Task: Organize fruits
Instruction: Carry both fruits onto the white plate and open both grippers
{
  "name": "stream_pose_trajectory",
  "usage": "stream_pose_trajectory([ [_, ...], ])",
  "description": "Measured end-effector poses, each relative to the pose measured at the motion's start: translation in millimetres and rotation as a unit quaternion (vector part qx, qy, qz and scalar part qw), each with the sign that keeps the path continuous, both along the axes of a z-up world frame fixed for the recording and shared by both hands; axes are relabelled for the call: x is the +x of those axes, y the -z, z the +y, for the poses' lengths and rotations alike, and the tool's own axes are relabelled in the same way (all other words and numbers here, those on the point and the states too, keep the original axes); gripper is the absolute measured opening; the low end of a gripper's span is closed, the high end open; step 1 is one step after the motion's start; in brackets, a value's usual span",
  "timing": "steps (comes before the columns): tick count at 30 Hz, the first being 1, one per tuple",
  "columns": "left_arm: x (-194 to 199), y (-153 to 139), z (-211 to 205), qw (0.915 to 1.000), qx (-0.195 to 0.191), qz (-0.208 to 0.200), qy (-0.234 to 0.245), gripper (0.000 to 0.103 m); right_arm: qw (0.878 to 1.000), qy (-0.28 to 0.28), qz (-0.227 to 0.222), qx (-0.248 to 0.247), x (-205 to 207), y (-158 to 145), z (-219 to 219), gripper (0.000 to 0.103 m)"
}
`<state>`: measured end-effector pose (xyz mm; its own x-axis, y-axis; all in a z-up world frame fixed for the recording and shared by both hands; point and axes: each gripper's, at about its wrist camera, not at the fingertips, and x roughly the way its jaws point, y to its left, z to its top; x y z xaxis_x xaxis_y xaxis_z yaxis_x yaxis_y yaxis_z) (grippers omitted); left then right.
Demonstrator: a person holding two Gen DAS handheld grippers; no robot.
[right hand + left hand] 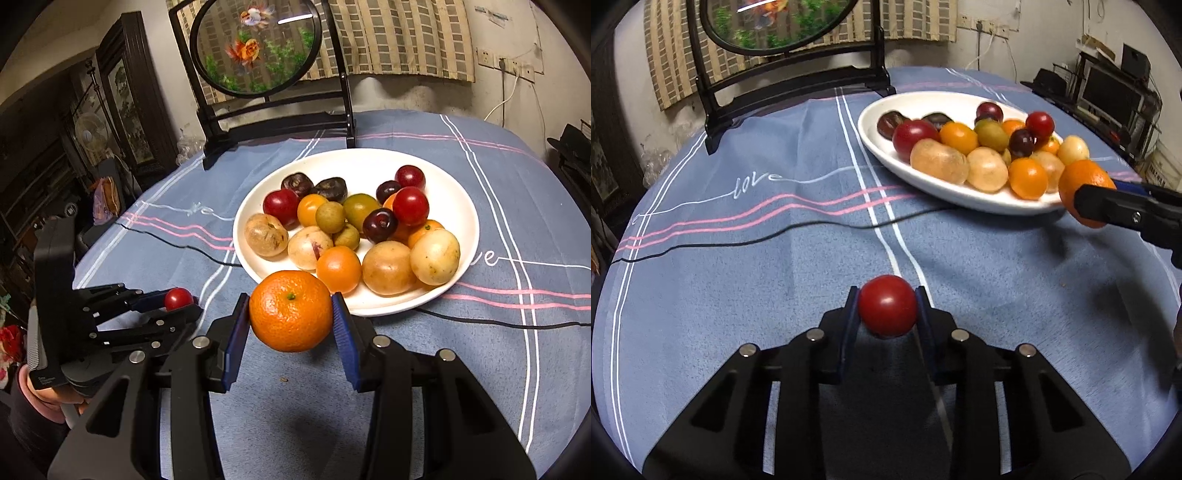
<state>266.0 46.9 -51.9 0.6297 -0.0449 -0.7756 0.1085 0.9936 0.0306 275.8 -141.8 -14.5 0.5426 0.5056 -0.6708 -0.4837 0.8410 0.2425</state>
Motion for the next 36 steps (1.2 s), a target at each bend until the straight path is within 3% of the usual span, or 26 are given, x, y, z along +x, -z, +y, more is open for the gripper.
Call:
stream_pose_trajectory([
  [5, 2, -38, -8, 0.9987, 0.02, -0.047, 0.009, 0.03, 0.999, 0.019, -0.032, 0.023, 2, -29, -21, 0.044],
  [12, 47, -103, -27, 0.995, -0.035, -0.089, 0.029, 0.03, 0.992, 0.058, -0.082, 0.07, 27, -77, -46, 0.044],
  [15, 74, -112, -42, 0.9937, -0.037, -0.099, 0.038, 0.03, 0.99, 0.068, -0.093, 0.082, 45, -91, -50, 0.044],
  [18, 103, -105, -57, 0.9945, -0.039, -0.088, 0.041, 0.03, 0.989, 0.077, -0.103, 0.079, 62, -97, -49, 0.044],
  [25, 190, -47, -62, 0.9991, -0.04, -0.013, 0.004, 0.03, 0.99, 0.085, -0.096, 0.064, 97, -80, -40, 0.044],
  [29, 207, -29, -54, 0.9987, -0.048, 0.012, -0.012, 0.032, 0.992, 0.079, -0.082, 0.048, 109, -65, -34, 0.044],
  [31, 206, -30, -49, 0.9985, -0.047, 0.001, -0.028, 0.051, 0.993, 0.078, -0.076, 0.04, 114, -59, -32, 0.044],
  [32, 204, -33, -46, 0.9983, -0.046, -0.01, -0.035, 0.069, 0.994, 0.076, -0.072, 0.037, 116, -56, -31, 0.044],
  [33, 199, -40, -42, 0.9975, -0.041, -0.033, -0.048, 0.076, 0.994, 0.075, -0.068, 0.032, 118, -52, -30, 0.044],
  [36, 190, -56, -37, 0.9962, -0.019, -0.063, -0.057, 0.085, 0.995, 0.076, -0.057, 0.023, 124, -42, -28, 0.044],
])
